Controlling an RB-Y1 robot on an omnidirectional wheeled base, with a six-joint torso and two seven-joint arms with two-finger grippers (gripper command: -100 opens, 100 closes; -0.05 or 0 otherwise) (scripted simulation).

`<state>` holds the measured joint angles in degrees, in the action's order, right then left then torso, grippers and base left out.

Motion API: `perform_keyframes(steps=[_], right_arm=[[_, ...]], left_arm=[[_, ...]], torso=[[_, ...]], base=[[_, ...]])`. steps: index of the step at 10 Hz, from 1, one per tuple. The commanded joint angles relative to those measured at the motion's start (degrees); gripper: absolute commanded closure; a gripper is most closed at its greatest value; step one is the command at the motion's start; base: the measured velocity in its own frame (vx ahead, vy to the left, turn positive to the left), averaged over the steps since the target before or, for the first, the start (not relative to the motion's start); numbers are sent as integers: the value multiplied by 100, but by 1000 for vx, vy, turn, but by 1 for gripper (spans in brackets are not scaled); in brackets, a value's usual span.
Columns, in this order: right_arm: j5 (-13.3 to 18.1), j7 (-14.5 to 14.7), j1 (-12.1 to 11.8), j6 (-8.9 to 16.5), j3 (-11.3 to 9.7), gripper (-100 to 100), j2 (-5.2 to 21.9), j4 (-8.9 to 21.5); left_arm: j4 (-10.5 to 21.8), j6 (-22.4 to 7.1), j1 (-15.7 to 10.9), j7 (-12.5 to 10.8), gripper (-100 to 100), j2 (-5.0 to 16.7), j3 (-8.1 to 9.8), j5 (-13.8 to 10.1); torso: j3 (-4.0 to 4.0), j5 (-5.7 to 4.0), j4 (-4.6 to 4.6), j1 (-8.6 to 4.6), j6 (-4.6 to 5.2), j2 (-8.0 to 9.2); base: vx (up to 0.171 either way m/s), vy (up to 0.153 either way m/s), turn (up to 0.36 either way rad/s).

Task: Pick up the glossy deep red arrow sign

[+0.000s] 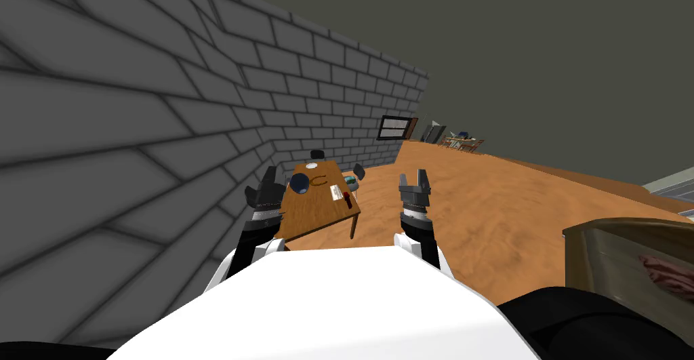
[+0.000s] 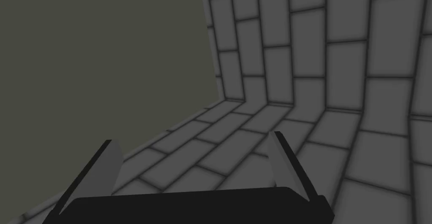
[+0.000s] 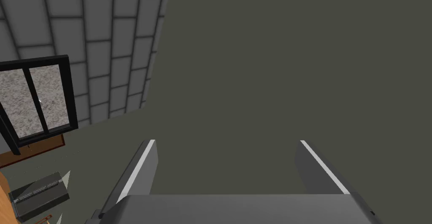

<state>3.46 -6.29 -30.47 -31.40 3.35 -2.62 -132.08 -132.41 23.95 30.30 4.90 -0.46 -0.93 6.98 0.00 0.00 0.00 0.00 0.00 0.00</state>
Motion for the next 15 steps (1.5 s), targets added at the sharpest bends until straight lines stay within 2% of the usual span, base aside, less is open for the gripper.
perform_keyframes(steps=[1, 6, 9, 10, 15], right_arm=[[-31, 23, -56, 50, -21, -100, 239, 0], [-282, 204, -468, 467, -165, -100, 1014, 38], [-532, 378, -835, 886, -284, -100, 1358, 117], [-532, 378, -835, 886, -284, -100, 1358, 117], [-1062, 734, -1515, 1776, -483, -100, 1816, 364]], left_arm=[[0, 0, 0, 0, 0, 0, 0, 0], [0, 0, -1, 0, 0, 0, 0, 0], [0, 0, -1, 0, 0, 0, 0, 0], [0, 0, -1, 0, 0, 1, 0, 0], [0, 0, -1, 0, 0, 1, 0, 0]], torso=[[0, 0, 0, 0, 0, 0], [7, -3, 3, -14, -3, 13], [7, -4, 3, -17, -2, 12], [8, -4, 3, -20, -3, 13], [6, -5, 2, -22, -1, 10]], base=[[-7, -5, 102], [-26, -25, 201], [-32, -37, 340], [-22, -33, 129], [-30, -31, 403]])
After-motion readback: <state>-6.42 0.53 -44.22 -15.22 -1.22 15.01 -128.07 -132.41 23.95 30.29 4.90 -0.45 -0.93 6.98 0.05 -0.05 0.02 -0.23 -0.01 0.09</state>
